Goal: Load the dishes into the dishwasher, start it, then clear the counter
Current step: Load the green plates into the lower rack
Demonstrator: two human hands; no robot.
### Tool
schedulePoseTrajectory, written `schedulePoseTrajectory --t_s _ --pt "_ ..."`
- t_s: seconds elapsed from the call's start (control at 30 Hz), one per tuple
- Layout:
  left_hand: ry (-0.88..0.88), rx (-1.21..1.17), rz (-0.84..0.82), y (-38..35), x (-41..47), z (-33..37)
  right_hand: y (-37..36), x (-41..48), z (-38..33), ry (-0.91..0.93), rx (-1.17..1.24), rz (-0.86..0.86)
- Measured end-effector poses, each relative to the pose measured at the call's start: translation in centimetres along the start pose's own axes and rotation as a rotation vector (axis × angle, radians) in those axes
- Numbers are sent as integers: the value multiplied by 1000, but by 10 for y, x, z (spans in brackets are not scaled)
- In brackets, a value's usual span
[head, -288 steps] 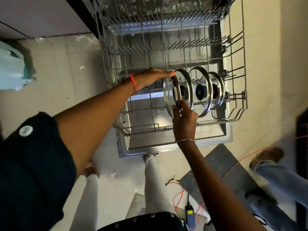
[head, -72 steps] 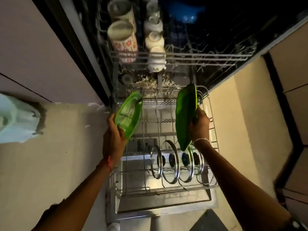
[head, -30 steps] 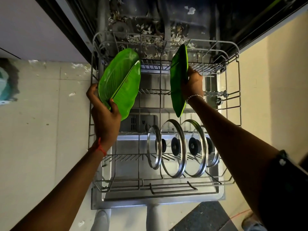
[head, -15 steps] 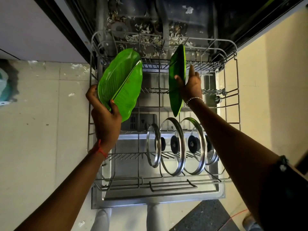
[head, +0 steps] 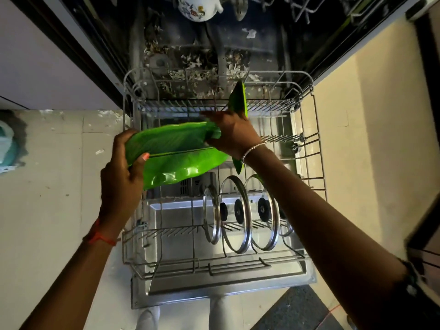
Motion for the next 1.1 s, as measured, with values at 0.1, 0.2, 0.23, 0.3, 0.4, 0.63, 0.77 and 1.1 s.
schedulePoseTrajectory --t_s 0.1,0.2,0.23,0.3,0.4,0.63,0.77,1.1 --pt "-2 -44 -42 0 5 6 9 -10 7 -22 125 -11" --pt "54 -147 -176 -13 17 1 35 -33 11 7 74 111" --pt "68 -68 -216 -22 21 -8 42 -43 16 4 64 173" --pt "106 180 -288 -40 28 -33 51 -64 29 -61 91 290" --pt "103 492 -399 -58 28 -69 57 -97 60 -340 331 542" --pt "102 718 -500 -61 18 -108 51 -121 105 -626 245 760" --pt "45 738 -486 -61 17 -113 31 -111 99 -639 230 624" --pt "-35 741 -460 -60 18 -127 -6 -73 90 -549 294 485"
Point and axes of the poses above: each hand's wrist, its own x-axis towards the middle knuckle, its own y-axis out of the back of the hand, z = x × y, the point moved 5 cm from there along x, towards the middle knuckle, and after that the axes turned 14 degrees about y, right-handed, at the moved point
